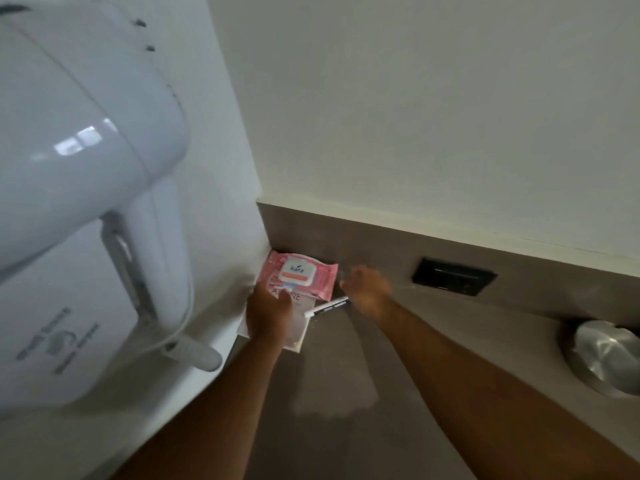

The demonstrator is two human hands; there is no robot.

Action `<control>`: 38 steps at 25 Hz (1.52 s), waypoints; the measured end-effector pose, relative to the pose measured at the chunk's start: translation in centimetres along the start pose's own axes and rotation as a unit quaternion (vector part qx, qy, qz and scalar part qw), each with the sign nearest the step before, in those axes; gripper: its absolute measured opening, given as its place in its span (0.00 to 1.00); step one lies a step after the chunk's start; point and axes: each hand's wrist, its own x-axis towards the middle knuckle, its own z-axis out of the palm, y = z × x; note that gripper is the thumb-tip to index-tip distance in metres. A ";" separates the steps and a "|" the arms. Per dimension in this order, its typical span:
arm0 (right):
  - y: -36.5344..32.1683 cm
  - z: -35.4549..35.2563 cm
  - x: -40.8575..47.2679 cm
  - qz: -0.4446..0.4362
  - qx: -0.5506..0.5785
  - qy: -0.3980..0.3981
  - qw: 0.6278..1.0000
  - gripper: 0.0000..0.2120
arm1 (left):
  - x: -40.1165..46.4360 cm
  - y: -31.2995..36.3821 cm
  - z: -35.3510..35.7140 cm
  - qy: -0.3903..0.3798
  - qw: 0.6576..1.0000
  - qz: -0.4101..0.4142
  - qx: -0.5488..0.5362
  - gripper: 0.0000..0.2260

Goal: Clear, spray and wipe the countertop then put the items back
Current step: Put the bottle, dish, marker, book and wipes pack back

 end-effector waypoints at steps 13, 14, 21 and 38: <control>-3.2 -1.0 -1.2 0.084 0.366 -0.088 0.923 0.08 | 0.6 3.6 0.5 -0.170 0.747 -0.382 -0.517 0.11; -2.6 -1.7 -2.0 0.074 0.392 -0.089 0.913 0.08 | -0.1 4.0 0.6 -0.188 0.756 -0.370 -0.506 0.11; 7.9 -8.4 -6.3 0.156 0.390 -0.015 0.907 0.07 | -6.2 6.1 3.3 -0.243 0.864 -0.257 -0.358 0.11; 19.2 -14.3 -1.7 0.175 0.102 0.202 0.958 0.09 | -11.5 8.5 14.6 -0.200 0.978 0.056 0.037 0.05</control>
